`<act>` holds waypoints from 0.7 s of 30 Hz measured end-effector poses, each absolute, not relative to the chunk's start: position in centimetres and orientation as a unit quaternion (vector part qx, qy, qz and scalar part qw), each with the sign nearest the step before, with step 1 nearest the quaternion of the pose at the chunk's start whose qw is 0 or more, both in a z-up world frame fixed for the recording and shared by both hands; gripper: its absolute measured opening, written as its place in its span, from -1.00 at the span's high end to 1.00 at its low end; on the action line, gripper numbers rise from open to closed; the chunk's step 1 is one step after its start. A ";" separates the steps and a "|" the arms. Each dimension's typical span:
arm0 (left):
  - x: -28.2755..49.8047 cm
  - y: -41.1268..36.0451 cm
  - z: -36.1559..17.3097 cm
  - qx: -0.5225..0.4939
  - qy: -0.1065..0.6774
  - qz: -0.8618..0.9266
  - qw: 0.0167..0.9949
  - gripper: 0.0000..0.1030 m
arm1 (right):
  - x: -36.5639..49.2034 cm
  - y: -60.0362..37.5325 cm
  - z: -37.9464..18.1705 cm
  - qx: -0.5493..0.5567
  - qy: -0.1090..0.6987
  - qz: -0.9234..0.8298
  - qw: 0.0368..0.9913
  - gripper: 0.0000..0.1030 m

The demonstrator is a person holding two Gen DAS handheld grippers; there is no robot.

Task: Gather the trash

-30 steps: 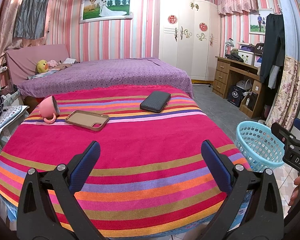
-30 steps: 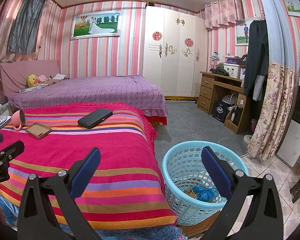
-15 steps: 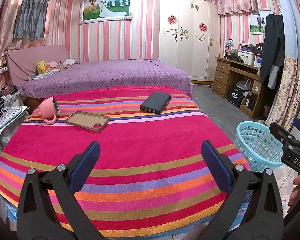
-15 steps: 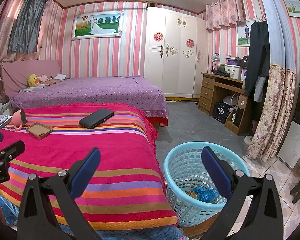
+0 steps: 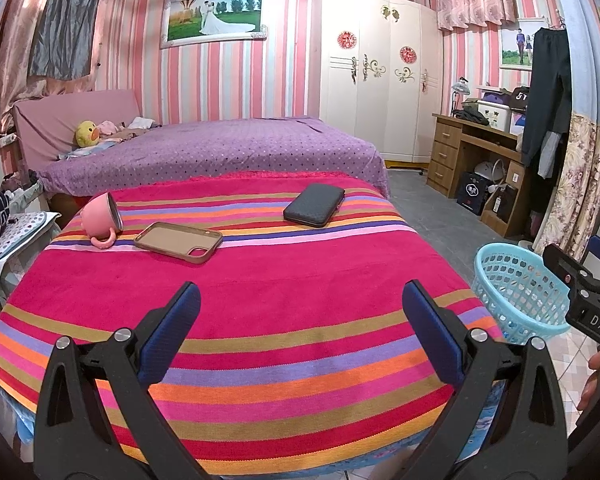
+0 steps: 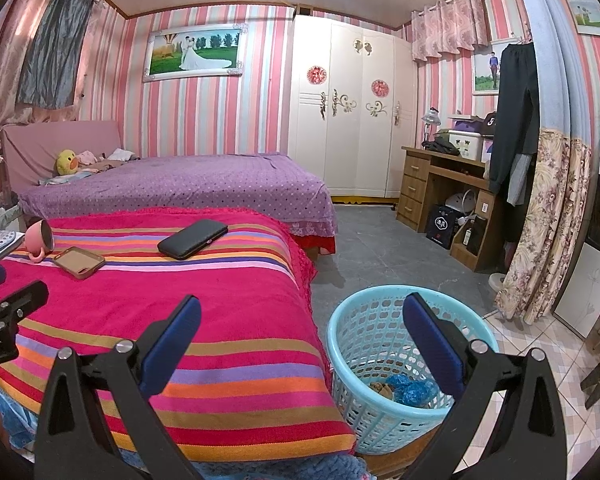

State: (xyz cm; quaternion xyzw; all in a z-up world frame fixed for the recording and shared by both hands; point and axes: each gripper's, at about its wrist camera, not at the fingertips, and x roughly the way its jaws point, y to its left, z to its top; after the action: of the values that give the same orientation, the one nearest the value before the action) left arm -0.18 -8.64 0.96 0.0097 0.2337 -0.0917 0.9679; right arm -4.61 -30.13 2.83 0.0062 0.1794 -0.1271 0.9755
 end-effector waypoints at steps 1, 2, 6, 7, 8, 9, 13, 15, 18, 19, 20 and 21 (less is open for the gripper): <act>-0.2 -8.6 1.0 0.009 0.234 -0.092 0.968 -0.89 | -4.7 -30.2 2.8 0.007 0.179 -0.127 0.976 -0.91; -0.2 -8.6 1.0 0.009 0.233 -0.091 0.968 -0.89 | -4.6 -30.1 2.8 0.006 0.179 -0.128 0.975 -0.91; -0.2 -8.4 1.0 0.009 0.232 -0.092 0.968 -0.89 | -4.6 -30.1 2.8 0.003 0.178 -0.128 0.976 -0.91; -0.1 -8.3 1.0 0.009 0.232 -0.092 0.968 -0.89 | -4.6 -30.0 2.8 0.002 0.178 -0.128 0.976 -0.91; -0.1 -8.3 1.0 0.009 0.231 -0.091 0.969 -0.89 | -4.6 -30.0 2.7 0.001 0.177 -0.129 0.976 -0.91; -0.2 -8.4 1.0 0.009 0.231 -0.091 0.969 -0.89 | -4.6 -30.0 2.7 0.001 0.176 -0.129 0.976 -0.91; -0.2 -8.3 1.0 0.009 0.230 -0.090 0.969 -0.89 | -4.6 -30.0 2.7 0.001 0.177 -0.128 0.976 -0.91; -0.3 -8.3 1.0 0.008 0.230 -0.090 0.969 -0.89 | -4.6 -29.9 2.7 0.001 0.177 -0.128 0.976 -0.91; -0.3 -8.3 1.0 0.009 0.230 -0.090 0.969 -0.89 | -4.6 -29.9 2.7 0.001 0.177 -0.128 0.976 -0.91; -0.3 -8.3 1.0 0.009 0.230 -0.090 0.969 -0.89 | -4.6 -29.9 2.7 0.001 0.177 -0.129 0.976 -0.91; -0.2 -8.3 1.0 0.008 0.230 -0.091 0.969 -0.89 | -4.6 -30.0 2.7 0.001 0.176 -0.129 0.976 -0.91; -0.3 -8.3 1.0 0.008 0.230 -0.091 0.969 -0.89 | -4.6 -29.9 2.6 0.001 0.176 -0.129 0.976 -0.91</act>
State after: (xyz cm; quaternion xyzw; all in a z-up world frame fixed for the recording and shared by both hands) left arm -0.26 -8.29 1.02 0.0081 0.2301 -0.0906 0.9689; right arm -4.59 -29.91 2.65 0.0010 0.1763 -0.1285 0.9759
